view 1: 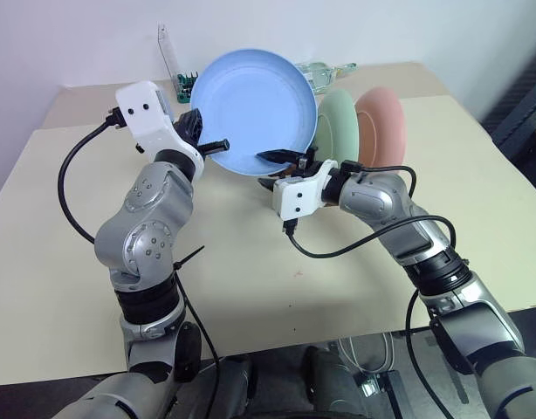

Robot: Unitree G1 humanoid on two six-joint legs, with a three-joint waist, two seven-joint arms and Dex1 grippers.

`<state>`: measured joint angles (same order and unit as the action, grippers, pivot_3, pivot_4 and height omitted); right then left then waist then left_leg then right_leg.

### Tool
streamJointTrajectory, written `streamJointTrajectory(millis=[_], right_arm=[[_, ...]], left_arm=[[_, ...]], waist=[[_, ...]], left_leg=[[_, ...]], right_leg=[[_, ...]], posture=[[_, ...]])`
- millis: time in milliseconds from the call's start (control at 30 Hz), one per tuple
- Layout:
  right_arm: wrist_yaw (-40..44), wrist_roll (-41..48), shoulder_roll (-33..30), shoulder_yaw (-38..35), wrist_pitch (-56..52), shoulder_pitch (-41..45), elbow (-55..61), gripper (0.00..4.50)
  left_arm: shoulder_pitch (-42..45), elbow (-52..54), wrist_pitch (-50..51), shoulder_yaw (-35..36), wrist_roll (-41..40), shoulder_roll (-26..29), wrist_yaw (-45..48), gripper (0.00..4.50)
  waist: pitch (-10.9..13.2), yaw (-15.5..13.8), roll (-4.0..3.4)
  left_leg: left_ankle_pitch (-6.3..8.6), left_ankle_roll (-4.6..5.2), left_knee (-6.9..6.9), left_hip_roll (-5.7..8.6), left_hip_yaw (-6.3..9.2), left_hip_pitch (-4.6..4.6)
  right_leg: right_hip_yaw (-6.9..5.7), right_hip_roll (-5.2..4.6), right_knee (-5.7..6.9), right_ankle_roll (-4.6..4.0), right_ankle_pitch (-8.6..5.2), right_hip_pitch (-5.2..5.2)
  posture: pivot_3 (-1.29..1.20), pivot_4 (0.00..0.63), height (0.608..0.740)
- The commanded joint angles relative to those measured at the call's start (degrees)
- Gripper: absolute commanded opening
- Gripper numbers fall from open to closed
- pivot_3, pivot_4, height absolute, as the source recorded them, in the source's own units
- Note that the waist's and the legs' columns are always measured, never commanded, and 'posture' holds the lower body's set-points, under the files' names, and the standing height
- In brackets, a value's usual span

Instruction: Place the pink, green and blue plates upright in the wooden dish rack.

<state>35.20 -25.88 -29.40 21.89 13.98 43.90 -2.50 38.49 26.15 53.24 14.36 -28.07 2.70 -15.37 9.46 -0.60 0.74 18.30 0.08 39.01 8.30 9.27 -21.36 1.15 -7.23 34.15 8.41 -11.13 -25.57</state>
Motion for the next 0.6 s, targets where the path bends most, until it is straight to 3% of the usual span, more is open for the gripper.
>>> streamJointTrajectory(millis=[33,200,367,400,467,600], right_arm=[[-2.6,-2.8,-0.8,-1.2,1.8,0.9,0.8,0.17],[-4.8,-5.3,-1.5,-2.2,2.4,0.1,1.2,0.03],[-5.5,-4.7,-1.8,-2.9,3.9,-0.6,1.8,0.0],[-5.1,-2.4,-1.2,-3.9,3.7,-0.7,2.5,0.0],[-3.7,4.7,1.1,-6.9,0.7,-0.3,4.6,0.0],[-0.2,20.4,6.7,-12.3,-10.2,0.9,11.0,0.0]], left_arm=[[-0.3,3.7,0.0,0.2,-0.7,-0.1,0.3,0.0],[0.0,3.4,-1.3,5.6,-6.7,-5.4,-0.8,0.0],[3.8,0.3,-8.6,14.7,-11.2,-6.8,-4.2,2.39],[4.7,-2.0,-12.1,17.0,-8.9,-3.7,-4.6,2.77],[4.5,-7.2,-16.4,18.6,-3.1,4.0,-3.7,2.77],[-2.9,-13.5,-20.8,7.6,8.0,18.0,6.6,2.77]], waist=[[0.0,0.0,0.01],[0.0,-0.1,0.0],[0.0,-0.1,0.02],[0.0,0.0,0.02],[0.0,0.5,0.0],[0.0,1.3,-0.04]], left_leg=[[0.0,0.0,0.0,0.0,0.0,0.0],[0.0,0.0,0.0,-0.01,-0.01,0.01],[0.0,-0.01,0.02,-0.02,-0.01,0.01],[0.0,-0.01,0.02,-0.03,-0.01,0.0],[0.02,-0.07,-0.01,-0.11,-0.07,0.04],[0.08,-0.17,-0.16,-0.26,-0.06,0.07]], right_leg=[[0.0,0.0,0.0,0.0,0.0,0.0],[0.03,0.01,0.0,0.0,0.0,0.0],[0.03,0.02,-0.01,0.0,0.0,0.02],[0.03,0.03,-0.01,0.0,0.0,0.01],[0.08,0.1,-0.02,-0.01,0.01,-0.01],[0.18,0.31,0.03,-0.1,0.0,-0.1]], posture=[[0.0,0.15,0.74],[0.0,0.15,0.74],[0.0,0.15,0.74],[0.0,0.15,0.74],[0.0,0.15,0.74],[0.0,0.15,0.74]])
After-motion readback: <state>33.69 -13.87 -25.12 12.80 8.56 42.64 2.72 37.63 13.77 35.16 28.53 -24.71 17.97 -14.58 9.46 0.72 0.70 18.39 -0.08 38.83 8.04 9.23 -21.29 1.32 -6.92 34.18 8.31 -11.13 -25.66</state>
